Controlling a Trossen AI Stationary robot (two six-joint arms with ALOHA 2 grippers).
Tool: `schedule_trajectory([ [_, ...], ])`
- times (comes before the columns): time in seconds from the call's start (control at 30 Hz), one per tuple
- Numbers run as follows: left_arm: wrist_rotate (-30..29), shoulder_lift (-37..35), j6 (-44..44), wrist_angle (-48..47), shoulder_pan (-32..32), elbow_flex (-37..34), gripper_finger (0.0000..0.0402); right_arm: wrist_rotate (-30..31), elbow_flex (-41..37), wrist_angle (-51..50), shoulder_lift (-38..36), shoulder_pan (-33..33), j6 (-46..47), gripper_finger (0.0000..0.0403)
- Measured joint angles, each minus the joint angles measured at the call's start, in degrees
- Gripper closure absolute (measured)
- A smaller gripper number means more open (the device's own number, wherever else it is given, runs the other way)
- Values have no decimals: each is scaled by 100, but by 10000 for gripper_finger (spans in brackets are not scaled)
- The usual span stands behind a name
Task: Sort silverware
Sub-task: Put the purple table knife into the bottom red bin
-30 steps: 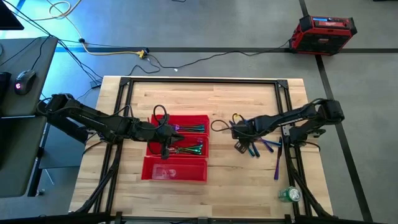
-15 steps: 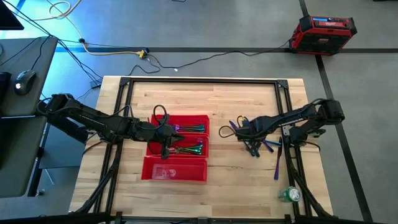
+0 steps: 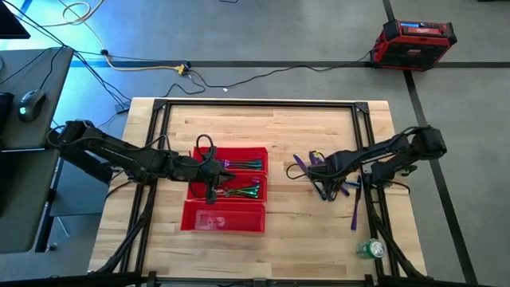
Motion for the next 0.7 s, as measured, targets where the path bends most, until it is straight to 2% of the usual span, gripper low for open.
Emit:
schedule_trajectory([
  [0.2, 1, 0, -4, -7, 1, 0, 402, -121, 59, 12, 27, -127, 17, 379],
  [0.4, 17, 0, -50, -57, 0, 0, 402, 11, 386, -370, -29, -136, 14, 384],
  [0.7, 23, 0, -52, -89, 0, 0, 402, 472, 848, -807, -813, -134, 368, 385],
])
